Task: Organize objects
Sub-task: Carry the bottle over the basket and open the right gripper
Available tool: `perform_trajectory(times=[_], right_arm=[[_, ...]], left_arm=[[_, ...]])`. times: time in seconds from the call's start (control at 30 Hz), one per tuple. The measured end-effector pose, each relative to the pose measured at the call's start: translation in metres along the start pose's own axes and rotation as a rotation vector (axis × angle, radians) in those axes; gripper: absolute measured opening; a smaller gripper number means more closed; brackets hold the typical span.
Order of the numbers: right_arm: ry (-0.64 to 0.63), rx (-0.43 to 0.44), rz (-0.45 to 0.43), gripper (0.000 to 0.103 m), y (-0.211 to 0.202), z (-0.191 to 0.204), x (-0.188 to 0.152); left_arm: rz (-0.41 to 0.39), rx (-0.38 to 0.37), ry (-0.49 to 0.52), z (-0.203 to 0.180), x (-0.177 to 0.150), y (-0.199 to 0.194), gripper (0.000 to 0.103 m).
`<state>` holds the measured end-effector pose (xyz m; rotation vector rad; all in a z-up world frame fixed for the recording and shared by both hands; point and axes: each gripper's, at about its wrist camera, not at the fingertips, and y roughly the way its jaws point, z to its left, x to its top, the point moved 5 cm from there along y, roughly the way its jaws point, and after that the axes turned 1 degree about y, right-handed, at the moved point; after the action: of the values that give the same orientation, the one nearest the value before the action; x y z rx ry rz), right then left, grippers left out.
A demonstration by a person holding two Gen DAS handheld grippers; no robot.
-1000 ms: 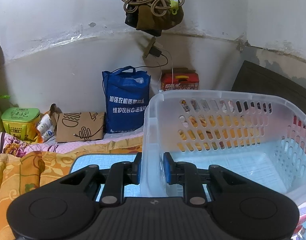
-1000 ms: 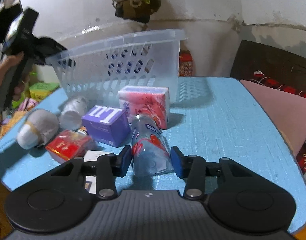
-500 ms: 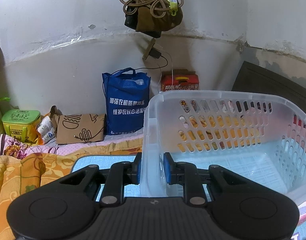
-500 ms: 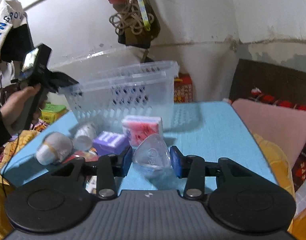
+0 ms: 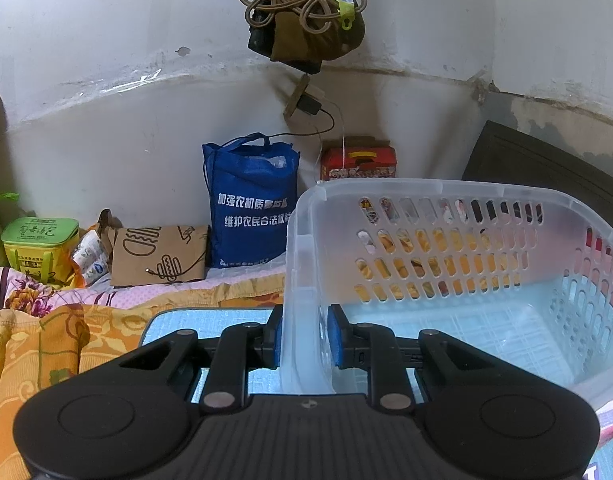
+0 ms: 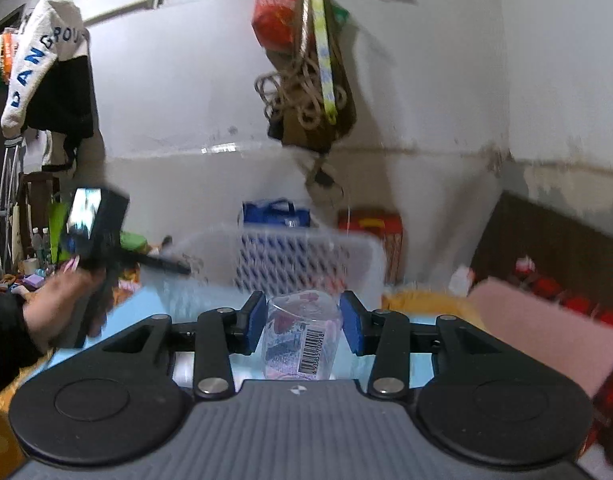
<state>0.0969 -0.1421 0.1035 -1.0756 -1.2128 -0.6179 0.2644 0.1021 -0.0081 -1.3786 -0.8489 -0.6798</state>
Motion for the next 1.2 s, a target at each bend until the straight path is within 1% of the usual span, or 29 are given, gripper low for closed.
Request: perform_trajectory(times=[0.1,0.2,0.3,0.4,0.53,0.63,0.67,0.7,0.73,0.77,0.8,0.83,0.9,1.0,1.07,1.13,1.2], right_arm=[[-0.027,0.002,-0.028,0.044,0.011,0.004,0.037],[-0.043,-0.033,-0.050,0.044,0.037,0.002,0.076],[-0.022,-0.035,-0.007,0.044,0.080,-0.004,0.095],[-0.004,-0.050,0.054,0.044,0.124,-0.011,0.096],[-0.001,-0.055,0.110,0.044,0.161,-0.013,0.085],[-0.021,-0.068,0.128,0.045,0.173,-0.009,0.080],[-0.026,-0.068,0.130,0.050,0.175,-0.008,0.081],[-0.031,-0.070,0.138,0.058,0.176,-0.008,0.079],[-0.034,-0.090,0.136,0.080,0.176,-0.008,0.078],[-0.043,-0.112,0.117,0.098,0.173,-0.009,0.080],[-0.053,-0.127,0.088,0.103,0.165,-0.009,0.082],[-0.055,-0.131,0.063,0.103,0.157,-0.010,0.082],[-0.024,-0.123,0.052,0.103,0.140,-0.014,0.079],[0.050,-0.082,0.036,0.103,0.104,-0.021,0.061],[0.073,-0.060,0.016,0.103,0.078,-0.021,0.040],[0.085,-0.083,-0.006,0.103,0.052,-0.022,0.009],[0.106,-0.097,0.002,0.103,0.039,-0.022,-0.025]], left_arm=[[0.004,-0.004,-0.002,0.001,0.000,0.001,0.026],[0.006,-0.004,0.003,0.000,0.000,0.000,0.026],[0.007,-0.003,0.009,0.000,0.001,0.000,0.026],[0.006,-0.006,0.006,0.000,0.001,0.001,0.026],[0.018,0.002,0.010,-0.001,-0.001,0.006,0.026],[0.019,0.006,0.006,0.000,-0.001,0.006,0.026],[0.019,0.007,0.006,0.001,-0.001,0.006,0.026],[0.020,0.006,0.005,0.001,-0.001,0.006,0.026],[0.020,0.006,0.004,0.001,0.000,0.006,0.026],[0.020,0.007,0.005,0.001,0.000,0.006,0.026],[0.020,0.006,0.006,0.001,0.000,0.006,0.026],[0.020,0.004,0.005,0.001,0.001,0.006,0.027],[0.027,0.004,-0.005,0.002,0.001,0.006,0.026],[0.031,0.004,-0.009,0.003,0.001,0.005,0.024],[0.038,0.000,-0.018,0.004,0.002,0.004,0.024],[0.043,-0.003,-0.023,0.006,0.001,0.003,0.023],[0.042,-0.002,-0.024,0.006,0.001,0.003,0.023]])
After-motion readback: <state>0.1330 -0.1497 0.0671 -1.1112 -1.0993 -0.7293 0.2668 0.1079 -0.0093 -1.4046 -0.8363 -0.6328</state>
